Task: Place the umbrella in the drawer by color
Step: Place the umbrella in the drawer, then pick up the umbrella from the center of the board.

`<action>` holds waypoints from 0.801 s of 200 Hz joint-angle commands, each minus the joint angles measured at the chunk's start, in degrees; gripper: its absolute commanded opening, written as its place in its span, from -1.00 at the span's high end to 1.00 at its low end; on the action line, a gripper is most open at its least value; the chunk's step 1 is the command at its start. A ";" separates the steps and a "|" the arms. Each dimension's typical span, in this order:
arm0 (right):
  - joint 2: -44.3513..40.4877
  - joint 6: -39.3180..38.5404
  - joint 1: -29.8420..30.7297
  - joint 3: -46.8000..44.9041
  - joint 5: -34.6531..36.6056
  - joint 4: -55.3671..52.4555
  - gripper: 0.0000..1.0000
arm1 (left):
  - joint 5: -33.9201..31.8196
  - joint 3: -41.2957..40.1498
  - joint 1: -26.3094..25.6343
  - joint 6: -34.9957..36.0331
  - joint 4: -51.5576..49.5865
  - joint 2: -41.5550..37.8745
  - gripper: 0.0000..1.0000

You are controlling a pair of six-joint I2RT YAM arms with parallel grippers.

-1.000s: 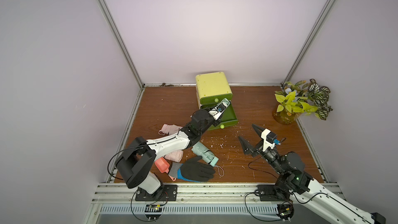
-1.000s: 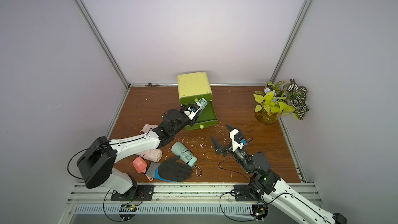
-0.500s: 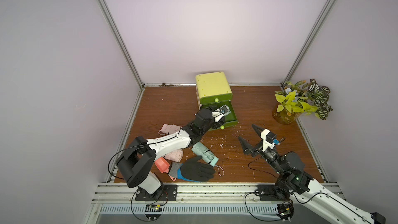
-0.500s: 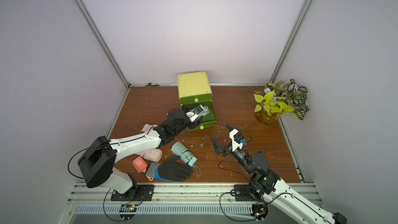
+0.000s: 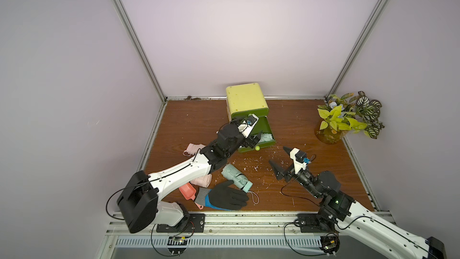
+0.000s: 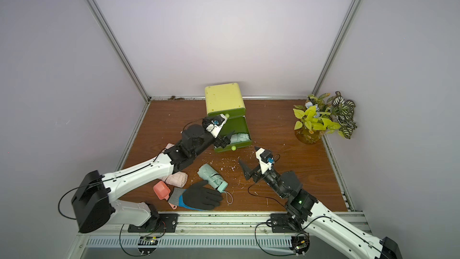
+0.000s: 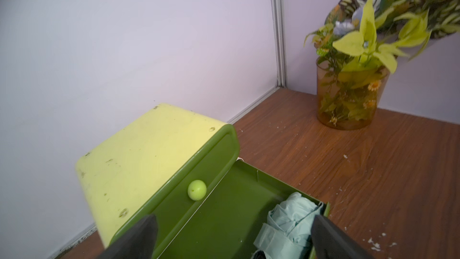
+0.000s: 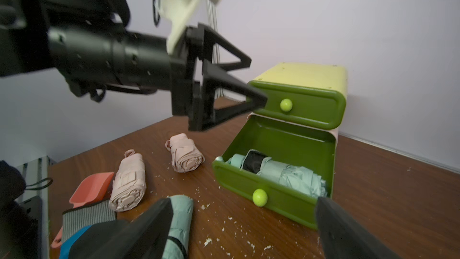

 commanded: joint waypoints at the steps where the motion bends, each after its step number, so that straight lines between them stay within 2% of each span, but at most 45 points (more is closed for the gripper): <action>1: 6.90 3.28 0.30 2.02 -7.54 2.43 -0.88 | -2.90 -5.70 -0.52 -8.73 2.00 -6.83 -0.99; 43: 25.80 7.47 1.96 7.75 -10.91 0.71 -0.80 | -10.69 -16.03 -0.27 -17.62 0.34 -18.93 -0.99; 80: 37.57 7.70 6.46 12.94 -9.76 -0.18 -0.78 | -16.01 -23.94 0.01 -20.34 1.69 -27.38 -0.99; 121: 49.51 7.34 10.28 21.58 -8.20 -6.80 -0.84 | -17.77 -26.65 0.09 -20.59 2.20 -32.88 -0.99; 160: 59.45 5.61 11.22 27.96 -11.36 -13.35 -0.89 | -17.68 -27.58 0.12 -21.37 2.28 -35.37 -0.99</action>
